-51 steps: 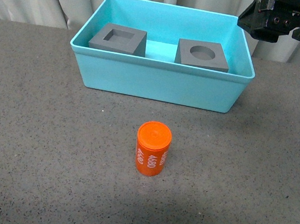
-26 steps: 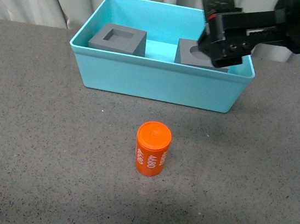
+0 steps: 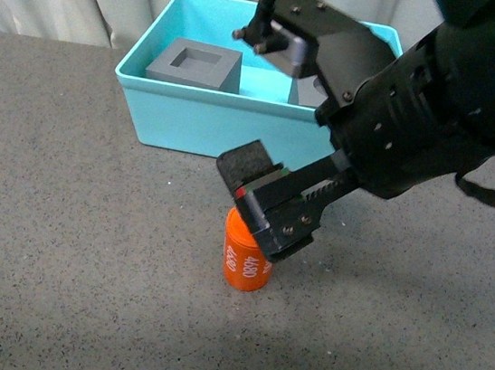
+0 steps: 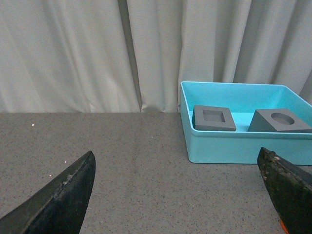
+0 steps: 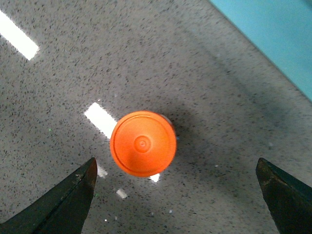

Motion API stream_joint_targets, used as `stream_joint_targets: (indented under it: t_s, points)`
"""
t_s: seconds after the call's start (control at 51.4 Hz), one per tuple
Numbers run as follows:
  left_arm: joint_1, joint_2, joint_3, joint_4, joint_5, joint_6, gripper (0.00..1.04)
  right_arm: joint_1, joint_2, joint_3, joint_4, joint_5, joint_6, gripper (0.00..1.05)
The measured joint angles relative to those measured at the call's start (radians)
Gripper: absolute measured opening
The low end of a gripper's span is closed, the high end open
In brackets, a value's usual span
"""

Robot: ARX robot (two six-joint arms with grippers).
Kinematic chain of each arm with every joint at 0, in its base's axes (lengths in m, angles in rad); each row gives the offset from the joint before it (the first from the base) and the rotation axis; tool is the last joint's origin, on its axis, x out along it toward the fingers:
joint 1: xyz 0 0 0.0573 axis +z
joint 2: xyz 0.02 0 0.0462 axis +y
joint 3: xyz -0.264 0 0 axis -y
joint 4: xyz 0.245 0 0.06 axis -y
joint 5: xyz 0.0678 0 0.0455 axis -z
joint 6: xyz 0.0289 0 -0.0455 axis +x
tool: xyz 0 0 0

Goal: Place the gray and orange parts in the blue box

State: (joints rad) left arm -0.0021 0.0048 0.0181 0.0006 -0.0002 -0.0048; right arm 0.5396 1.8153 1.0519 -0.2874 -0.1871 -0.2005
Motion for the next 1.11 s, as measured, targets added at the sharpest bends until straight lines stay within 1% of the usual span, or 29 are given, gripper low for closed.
stream_joint_targets:
  t_s: [0.292, 0.506, 0.642, 0.72, 0.74, 0.798, 0.973, 1.012, 1.11]
  points:
    - [0.0, 0.0, 0.0, 0.0, 0.0, 0.0, 0.98, 0.046, 0.128, 0.064, 0.005, 0.007, -0.004, 0.95]
    - [0.0, 0.0, 0.0, 0.0, 0.0, 0.0, 0.98, 0.048, 0.209, 0.121, -0.015, 0.034, -0.004, 0.95]
    - [0.0, 0.0, 0.0, 0.0, 0.0, 0.0, 0.98, 0.048, 0.237, 0.135, -0.023, 0.034, -0.002, 0.95]
    - [0.0, 0.0, 0.0, 0.0, 0.0, 0.0, 0.98, 0.049, 0.244, 0.143, -0.032, 0.035, 0.001, 0.86]
    - [0.0, 0.0, 0.0, 0.0, 0.0, 0.0, 0.98, 0.05, 0.246, 0.148, -0.037, 0.036, 0.002, 0.8]
    - [0.0, 0.0, 0.0, 0.0, 0.0, 0.0, 0.98, 0.053, 0.247, 0.153, -0.045, 0.039, 0.001, 0.7]
    - [0.0, 0.0, 0.0, 0.0, 0.0, 0.0, 0.98, 0.059, 0.25, 0.161, -0.069, 0.05, -0.001, 0.48]
    - [0.0, 0.0, 0.0, 0.0, 0.0, 0.0, 0.98, 0.06, 0.25, 0.162, -0.07, 0.051, -0.001, 0.46]
    - [0.0, 0.0, 0.0, 0.0, 0.0, 0.0, 0.98, 0.061, 0.25, 0.162, -0.075, 0.055, 0.0, 0.45]
